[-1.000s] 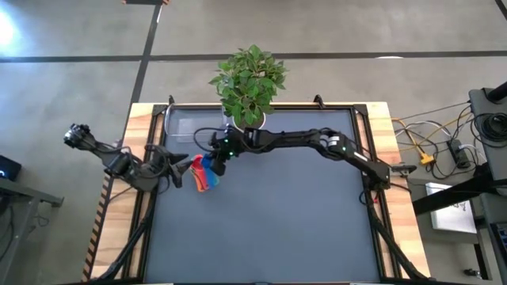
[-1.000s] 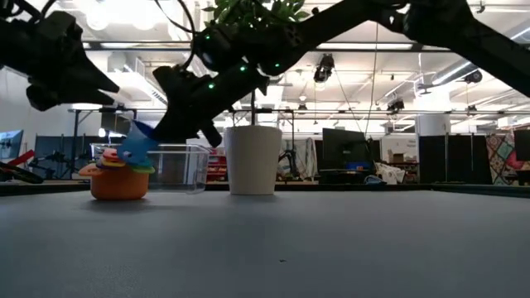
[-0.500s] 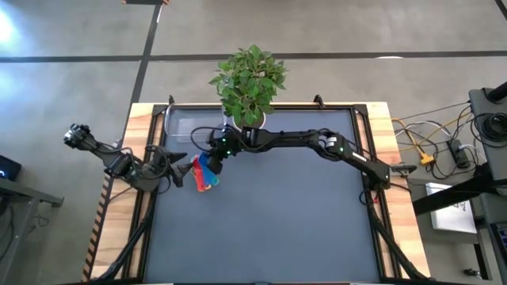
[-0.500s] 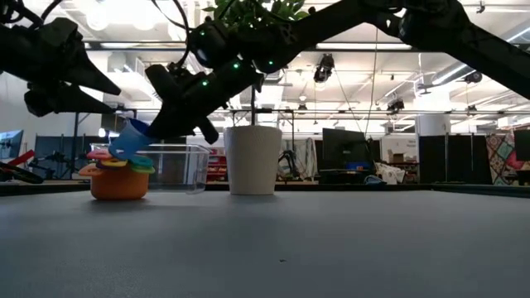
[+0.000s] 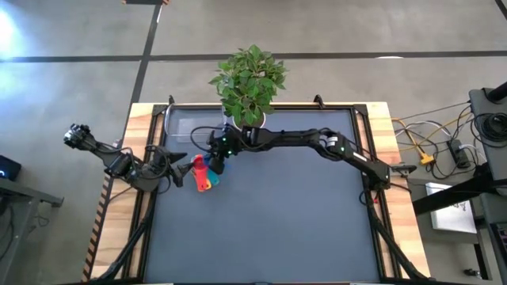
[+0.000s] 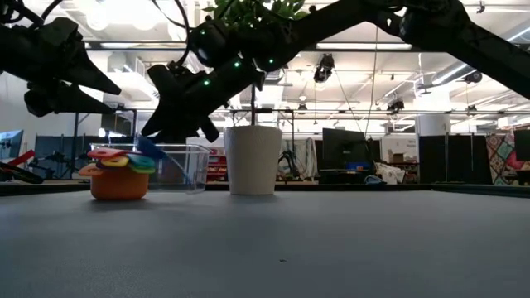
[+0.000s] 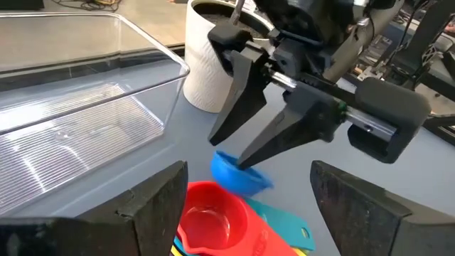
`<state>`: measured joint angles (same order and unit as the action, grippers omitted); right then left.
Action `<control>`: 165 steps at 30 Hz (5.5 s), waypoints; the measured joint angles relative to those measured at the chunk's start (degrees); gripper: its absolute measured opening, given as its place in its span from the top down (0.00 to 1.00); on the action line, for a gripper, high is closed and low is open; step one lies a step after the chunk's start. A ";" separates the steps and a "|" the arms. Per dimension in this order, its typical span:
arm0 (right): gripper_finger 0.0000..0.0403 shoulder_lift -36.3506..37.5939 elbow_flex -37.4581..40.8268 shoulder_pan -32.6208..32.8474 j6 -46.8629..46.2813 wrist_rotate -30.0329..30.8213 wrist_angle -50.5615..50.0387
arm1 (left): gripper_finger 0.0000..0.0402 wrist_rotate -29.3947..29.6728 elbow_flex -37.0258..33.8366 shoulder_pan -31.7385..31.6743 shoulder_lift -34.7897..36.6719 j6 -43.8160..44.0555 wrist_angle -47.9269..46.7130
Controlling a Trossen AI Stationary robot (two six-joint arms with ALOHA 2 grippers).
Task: Nest measuring cups in basket
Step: Stack the blue measuring cup on top of the red measuring cup
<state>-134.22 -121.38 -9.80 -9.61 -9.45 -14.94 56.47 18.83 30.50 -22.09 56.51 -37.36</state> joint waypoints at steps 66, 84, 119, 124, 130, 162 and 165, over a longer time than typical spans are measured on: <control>0.58 4.03 16.03 3.29 36.22 18.04 -5.55 | 0.31 -2.05 -0.24 0.04 -2.98 -0.44 -0.02; 0.94 1.87 15.09 3.32 34.16 18.85 -3.88 | 0.31 -3.10 -0.24 0.02 -3.13 -0.44 0.23; 0.98 1.30 -2.73 5.90 8.18 5.81 0.60 | 0.38 1.09 4.54 0.04 2.49 -6.10 -5.60; 0.98 1.30 -1.49 5.91 8.18 5.81 1.71 | 0.38 1.09 4.50 0.04 2.32 -6.09 -5.19; 0.98 1.23 -0.26 5.88 8.53 5.88 3.77 | 0.38 1.38 4.50 0.04 2.32 -6.29 -4.79; 0.51 1.82 -0.22 5.79 11.45 0.04 1.26 | 0.38 -0.34 4.41 0.04 2.25 -5.41 -4.54; 0.51 4.40 -0.24 5.79 13.44 0.85 -4.86 | 0.38 -0.86 3.65 0.04 2.16 -4.49 -4.53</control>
<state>-129.82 -121.62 -4.01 3.82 -8.60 -19.80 55.61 22.48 30.55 -19.92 52.02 -41.89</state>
